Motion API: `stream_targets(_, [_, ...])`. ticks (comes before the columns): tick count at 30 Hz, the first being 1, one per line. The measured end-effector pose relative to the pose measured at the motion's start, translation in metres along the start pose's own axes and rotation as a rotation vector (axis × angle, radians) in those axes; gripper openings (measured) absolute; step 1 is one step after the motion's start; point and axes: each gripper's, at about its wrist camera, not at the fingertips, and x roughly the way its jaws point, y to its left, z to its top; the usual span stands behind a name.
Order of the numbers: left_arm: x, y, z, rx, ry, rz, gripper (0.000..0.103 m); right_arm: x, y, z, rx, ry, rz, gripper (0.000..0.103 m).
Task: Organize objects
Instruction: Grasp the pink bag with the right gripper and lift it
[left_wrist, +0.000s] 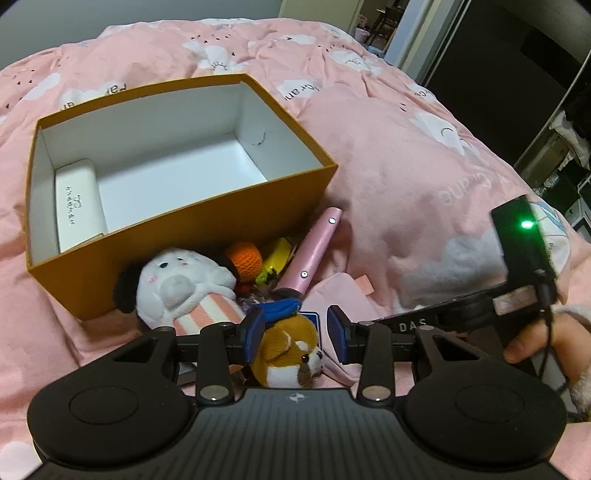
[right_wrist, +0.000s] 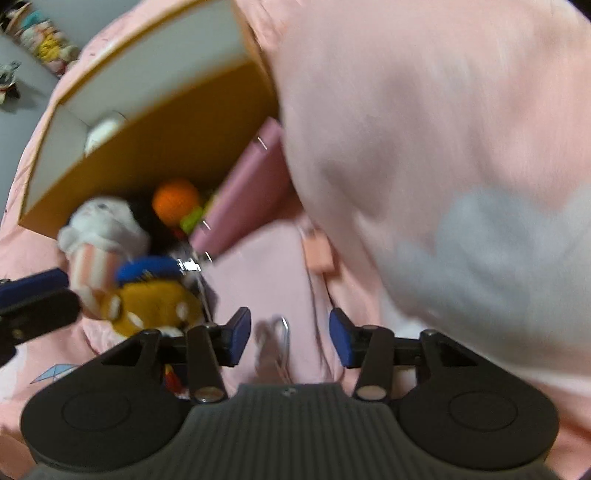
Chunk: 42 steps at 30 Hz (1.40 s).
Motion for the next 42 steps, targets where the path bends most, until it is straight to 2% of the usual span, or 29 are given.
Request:
stream_targets(3, [0.002, -0.001, -0.002, 0.004, 0.013, 0.003, 0.045, 0.004, -0.007, -0.004, 0.017, 0.046, 0.027, 0.061])
stream_targets(5, [0.003, 0.000, -0.004, -0.003, 0.020, 0.001, 0.045, 0.000, -0.003, -0.011, -0.028, 0.075, 0.046, 0.069])
stream_targets(7, [0.005, 0.000, -0.006, -0.010, 0.030, -0.005, 0.045, -0.004, 0.004, -0.018, -0.089, 0.082, 0.054, 0.072])
stream_targets(12, [0.010, -0.003, -0.009, 0.007, 0.047, -0.001, 0.045, 0.008, 0.028, -0.032, -0.252, 0.108, -0.039, 0.077])
stream_targets(14, [0.007, -0.003, -0.010, 0.004, 0.038, 0.006, 0.045, 0.007, 0.034, -0.038, -0.294, 0.097, -0.073, 0.067])
stream_targets(17, [0.002, -0.001, -0.010, -0.009, 0.025, -0.001, 0.045, -0.008, 0.033, -0.041, -0.283, 0.048, -0.056, 0.057])
stream_targets(19, [0.001, -0.001, -0.010, -0.004, 0.019, -0.006, 0.045, -0.021, 0.033, -0.043, -0.277, 0.005, -0.043, 0.054])
stream_targets(22, [0.002, -0.003, -0.009, 0.016, 0.015, -0.017, 0.045, -0.050, 0.037, -0.042, -0.278, -0.110, -0.029, 0.052])
stream_targets(26, [0.004, -0.009, -0.006, 0.055, 0.008, -0.027, 0.045, -0.074, 0.041, -0.029, -0.263, -0.261, -0.015, 0.050])
stream_targets(28, [0.005, -0.012, -0.004, 0.081, 0.003, -0.032, 0.045, -0.076, 0.036, -0.016, -0.227, -0.302, 0.007, 0.046])
stream_targets(29, [0.006, -0.013, -0.003, 0.095, 0.001, -0.033, 0.045, -0.073, 0.037, -0.008, -0.212, -0.313, 0.034, 0.014])
stream_targets(32, [0.013, -0.017, 0.001, 0.126, -0.001, -0.025, 0.045, -0.056, 0.044, 0.016, -0.160, -0.285, 0.105, 0.015])
stream_targets(34, [0.019, -0.017, 0.002, 0.131, 0.014, -0.025, 0.045, -0.048, 0.048, 0.019, -0.170, -0.287, 0.110, 0.016])
stream_targets(36, [0.025, -0.016, 0.003, 0.125, 0.023, -0.029, 0.045, -0.051, 0.048, 0.017, -0.179, -0.293, 0.115, 0.022])
stream_targets(38, [0.030, -0.016, 0.005, 0.116, 0.029, -0.038, 0.045, -0.053, 0.048, 0.015, -0.187, -0.312, 0.110, 0.039])
stream_targets(39, [0.033, -0.016, 0.007, 0.118, 0.031, -0.047, 0.045, -0.055, 0.045, 0.012, -0.186, -0.320, 0.113, 0.042])
stream_targets(42, [0.045, -0.026, 0.011, 0.151, 0.031, -0.096, 0.045, -0.066, 0.036, 0.008, -0.172, -0.359, 0.125, 0.042])
